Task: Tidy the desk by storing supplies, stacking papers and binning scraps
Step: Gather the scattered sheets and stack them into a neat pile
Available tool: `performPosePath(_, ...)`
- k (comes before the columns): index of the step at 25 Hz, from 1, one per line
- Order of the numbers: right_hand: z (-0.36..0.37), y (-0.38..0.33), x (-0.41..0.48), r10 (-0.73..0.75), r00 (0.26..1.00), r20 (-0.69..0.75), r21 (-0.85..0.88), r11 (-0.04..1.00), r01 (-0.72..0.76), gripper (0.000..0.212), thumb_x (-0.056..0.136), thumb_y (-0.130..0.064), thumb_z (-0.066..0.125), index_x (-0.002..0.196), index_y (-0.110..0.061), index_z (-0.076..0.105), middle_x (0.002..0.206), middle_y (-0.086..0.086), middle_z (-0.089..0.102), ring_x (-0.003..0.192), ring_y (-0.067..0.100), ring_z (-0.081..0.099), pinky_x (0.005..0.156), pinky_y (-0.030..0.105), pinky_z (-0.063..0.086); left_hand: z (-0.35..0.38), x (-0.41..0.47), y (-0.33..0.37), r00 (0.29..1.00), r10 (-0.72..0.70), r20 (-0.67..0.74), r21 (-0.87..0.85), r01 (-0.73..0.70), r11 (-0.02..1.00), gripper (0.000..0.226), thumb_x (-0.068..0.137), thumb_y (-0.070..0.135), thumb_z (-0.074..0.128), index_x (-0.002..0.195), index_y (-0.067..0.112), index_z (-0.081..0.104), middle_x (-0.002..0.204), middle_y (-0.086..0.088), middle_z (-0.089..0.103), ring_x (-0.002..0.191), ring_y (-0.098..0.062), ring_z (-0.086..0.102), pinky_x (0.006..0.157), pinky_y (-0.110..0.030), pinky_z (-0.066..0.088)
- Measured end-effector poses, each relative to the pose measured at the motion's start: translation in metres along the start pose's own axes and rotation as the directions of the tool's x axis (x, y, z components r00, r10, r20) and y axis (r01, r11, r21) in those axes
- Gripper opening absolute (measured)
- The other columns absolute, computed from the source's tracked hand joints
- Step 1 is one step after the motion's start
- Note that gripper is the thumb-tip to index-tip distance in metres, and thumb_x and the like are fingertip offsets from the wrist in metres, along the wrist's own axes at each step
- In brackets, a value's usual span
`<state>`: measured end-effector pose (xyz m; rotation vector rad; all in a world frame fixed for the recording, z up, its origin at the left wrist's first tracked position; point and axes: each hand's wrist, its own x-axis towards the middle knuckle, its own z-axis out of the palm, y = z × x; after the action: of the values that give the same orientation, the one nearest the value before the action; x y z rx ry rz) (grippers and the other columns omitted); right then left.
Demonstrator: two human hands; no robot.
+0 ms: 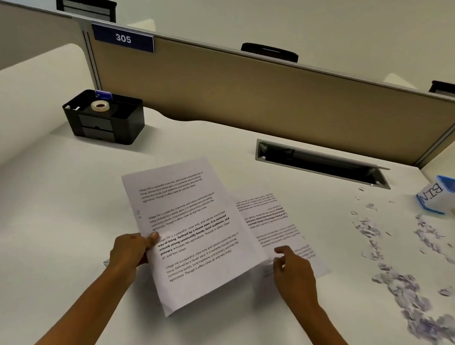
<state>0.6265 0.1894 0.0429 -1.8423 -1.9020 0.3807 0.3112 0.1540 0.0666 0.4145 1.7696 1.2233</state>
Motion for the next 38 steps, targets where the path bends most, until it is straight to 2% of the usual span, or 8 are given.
performPosePath(4, -0.014, 0.022, 0.026, 0.185, 0.979, -0.087, -0.037, 0.981, -0.189, 0.039, 0.085, -0.016, 0.064, 0.12, -0.003, 0.053, 0.115, 0.019, 0.057, 0.106, 0.033, 0.053, 0.085, 0.038, 0.046, -0.004, 0.0, -0.005, 0.999, 0.02, 0.039, 0.08, -0.024, 0.996, 0.011, 0.082, 0.01, 0.069, 0.087, 0.007, 0.06, 0.089, -0.013, 0.066, 0.08, -0.034, 0.064, 0.08, -0.045, 0.054)
performPosePath(8, -0.023, 0.027, 0.049, 0.418, 0.907, 0.053, -0.309, 0.87, -0.383, 0.072, 0.075, -0.043, 0.072, 0.123, 0.0, 0.04, 0.122, 0.023, 0.047, 0.112, 0.037, 0.048, 0.092, 0.041, 0.043, -0.005, 0.002, -0.008, 0.997, 0.013, 0.082, 0.174, -0.027, 0.984, 0.011, 0.082, 0.013, 0.069, 0.085, 0.005, 0.062, 0.085, -0.012, 0.068, 0.079, -0.035, 0.067, 0.081, -0.048, 0.055)
performPosePath(14, -0.033, 0.018, 0.065, 0.45, 0.88, 0.149, -0.201, 0.886, -0.419, 0.05, 0.075, -0.029, 0.075, 0.113, -0.004, 0.054, 0.112, 0.014, 0.062, 0.103, 0.031, 0.061, 0.084, 0.034, 0.049, -0.004, 0.007, -0.007, 0.986, -0.027, 0.163, 0.274, -0.019, 0.961, 0.014, 0.082, 0.013, 0.069, 0.086, 0.003, 0.061, 0.09, -0.017, 0.068, 0.08, -0.035, 0.067, 0.079, -0.047, 0.055)
performPosePath(18, -0.052, -0.007, 0.068, 0.204, 0.948, -0.244, -0.022, 0.976, -0.216, 0.019, 0.089, -0.021, 0.059, 0.097, -0.003, 0.062, 0.095, 0.015, 0.068, 0.08, 0.029, 0.065, 0.07, 0.033, 0.054, -0.004, 0.014, -0.009, 0.975, -0.069, 0.213, 0.377, -0.017, 0.926, 0.027, 0.079, 0.016, 0.073, 0.095, -0.003, 0.062, 0.094, -0.02, 0.069, 0.083, -0.036, 0.068, 0.081, -0.049, 0.055)
performPosePath(24, -0.112, -0.07, 0.068, -0.278, 0.802, -0.529, -0.03, 0.95, 0.31, 0.025, 0.09, -0.029, 0.053, 0.088, -0.008, 0.066, 0.083, 0.008, 0.07, 0.066, 0.019, 0.063, 0.058, 0.02, 0.048, 0.006, 0.019, -0.003, 0.943, -0.113, 0.314, 0.559, -0.087, 0.825, 0.032, 0.08, 0.022, 0.072, 0.097, -0.004, 0.064, 0.094, -0.018, 0.07, 0.086, -0.032, 0.068, 0.081, -0.041, 0.056)
performPosePath(28, -0.14, -0.086, 0.089, -0.424, 0.859, -0.288, -0.05, 0.902, 0.428, 0.014, 0.09, -0.008, 0.053, 0.092, -0.013, 0.067, 0.086, 0.003, 0.072, 0.076, 0.024, 0.065, 0.081, 0.044, 0.048, 0.01, 0.016, 0.009, 0.922, -0.138, 0.361, 0.542, -0.087, 0.836, 0.024, 0.081, 0.022, 0.071, 0.078, 0.0, 0.061, 0.081, -0.014, 0.069, 0.074, -0.027, 0.067, 0.069, -0.035, 0.056)
performPosePath(32, -0.129, -0.101, 0.11, -0.402, 0.885, 0.234, -0.375, 0.802, 0.464, 0.029, 0.087, -0.003, 0.049, 0.088, -0.029, 0.06, 0.081, -0.01, 0.062, 0.094, 0.017, 0.059, 0.082, 0.034, 0.024, 0.01, 0.015, 0.014, 0.931, -0.14, 0.338, 0.473, -0.04, 0.88, 0.038, 0.092, 0.032, 0.056, 0.088, -0.006, 0.062, 0.089, -0.02, 0.067, 0.077, -0.029, 0.064, 0.067, -0.033, 0.054)
performPosePath(38, -0.039, -0.146, 0.1, -0.551, 0.705, 0.447, -0.496, 0.503, 0.708, 0.033, 0.088, -0.002, 0.047, 0.102, -0.026, 0.064, 0.101, -0.004, 0.068, 0.113, 0.019, 0.048, 0.108, 0.054, 0.006, 0.014, 0.005, 0.015, 0.915, -0.208, 0.345, 0.434, 0.04, 0.9, 0.062, 0.097, 0.051, 0.021, 0.115, 0.002, 0.054, 0.106, -0.017, 0.062, 0.097, -0.032, 0.06, 0.079, -0.038, 0.05)
